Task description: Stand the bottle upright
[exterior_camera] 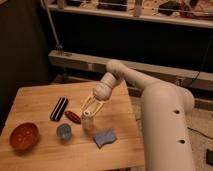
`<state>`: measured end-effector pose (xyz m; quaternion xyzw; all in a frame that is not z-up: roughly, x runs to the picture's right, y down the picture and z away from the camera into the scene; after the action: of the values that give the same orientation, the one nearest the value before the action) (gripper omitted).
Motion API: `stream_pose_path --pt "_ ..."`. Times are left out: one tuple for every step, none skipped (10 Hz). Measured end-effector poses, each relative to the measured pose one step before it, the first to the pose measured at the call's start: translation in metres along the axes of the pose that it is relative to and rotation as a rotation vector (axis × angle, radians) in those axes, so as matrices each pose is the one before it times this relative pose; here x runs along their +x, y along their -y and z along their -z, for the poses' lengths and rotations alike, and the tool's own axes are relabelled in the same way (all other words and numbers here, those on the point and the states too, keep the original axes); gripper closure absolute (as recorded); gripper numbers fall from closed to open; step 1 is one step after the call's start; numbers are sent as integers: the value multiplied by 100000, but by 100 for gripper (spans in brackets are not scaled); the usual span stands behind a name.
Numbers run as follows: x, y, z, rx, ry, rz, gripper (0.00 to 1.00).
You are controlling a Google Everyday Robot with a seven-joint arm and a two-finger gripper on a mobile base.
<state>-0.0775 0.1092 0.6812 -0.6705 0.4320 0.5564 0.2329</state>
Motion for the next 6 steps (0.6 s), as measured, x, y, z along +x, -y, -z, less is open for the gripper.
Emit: stream_pose_path --pt "3 -2 2 -3 3 2 93" --pt "-1 -1 -1 2 1 -2 86" --pt "1 1 1 -1 -3 0 72" --pt "1 2 1 4 6 -2 64" --pt "-1 -2 -1 -4 -3 -1 51" --pt "-1 0 0 0 1 -4 42"
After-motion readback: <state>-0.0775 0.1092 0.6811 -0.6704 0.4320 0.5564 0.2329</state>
